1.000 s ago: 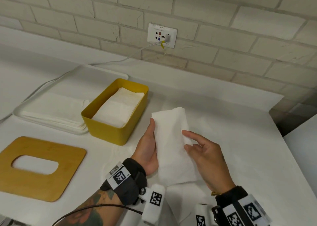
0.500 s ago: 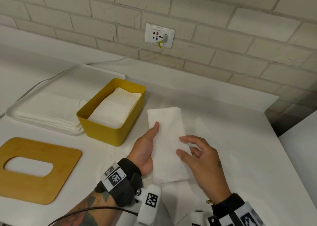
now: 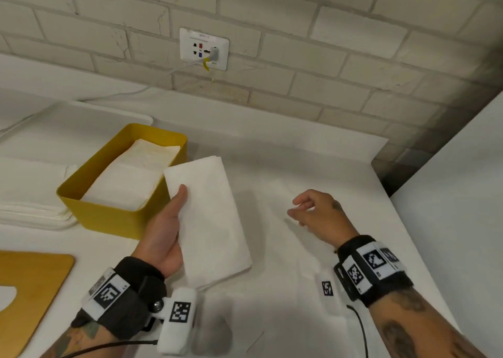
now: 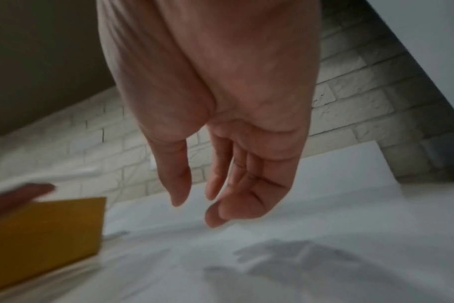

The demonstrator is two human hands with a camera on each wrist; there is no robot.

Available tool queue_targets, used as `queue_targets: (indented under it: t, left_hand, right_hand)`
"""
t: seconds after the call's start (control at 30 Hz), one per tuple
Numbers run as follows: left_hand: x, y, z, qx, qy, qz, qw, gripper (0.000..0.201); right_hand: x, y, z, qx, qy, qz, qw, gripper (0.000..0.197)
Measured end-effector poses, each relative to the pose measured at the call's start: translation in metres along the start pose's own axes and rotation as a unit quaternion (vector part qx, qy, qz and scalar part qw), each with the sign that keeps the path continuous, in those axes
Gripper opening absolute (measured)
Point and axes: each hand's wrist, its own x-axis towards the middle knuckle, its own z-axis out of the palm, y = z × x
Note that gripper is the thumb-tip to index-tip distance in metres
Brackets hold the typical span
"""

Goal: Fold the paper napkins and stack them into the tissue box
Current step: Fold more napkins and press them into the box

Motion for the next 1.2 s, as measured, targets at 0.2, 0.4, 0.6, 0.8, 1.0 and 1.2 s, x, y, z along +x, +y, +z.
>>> queue_targets:
  t: [0.2,0.4,0.6,0.8,1.0,1.2]
  left_hand:
    - [-0.006,-0.001,-0.005,0.008,0.0,0.001,1.0,0.036]
    - [-0.006,0.0,-0.008,0.012,0.019,0.004,1.0,0.034]
    - [-0.008,-0.003,-0.005,0.026,0.035,-0.016,0.999,0.041]
    - [-0.008,0.003,-0.004,0.033,0.031,-0.003,0.999,0.031]
    - [-0.008,0.002,0.005,0.043,0.021,-0.001,0.999,0.039]
    - [-0.01,-0.001,0.006,0.033,0.001,-0.021,0.999,0.044]
  right_hand:
    - [0.062,0.01,-0.007,-0.161,0.002,0.102,0.982,0.065]
    - [0.085,0.023,0.009,-0.168,0.007,0.124,0.978,0.058]
    - [0.087,0.023,0.008,-0.057,0.006,0.081,0.995,0.024]
    - [0.06,-0.009,-0.046,0.175,0.106,-0.046,0.978,0.02]
    - [0.021,-0.057,-0.108,0.236,0.111,-0.141,0.955,0.037]
    - [-0.025,-0.046,-0.13,0.397,0.147,-0.091,0.901,0.035]
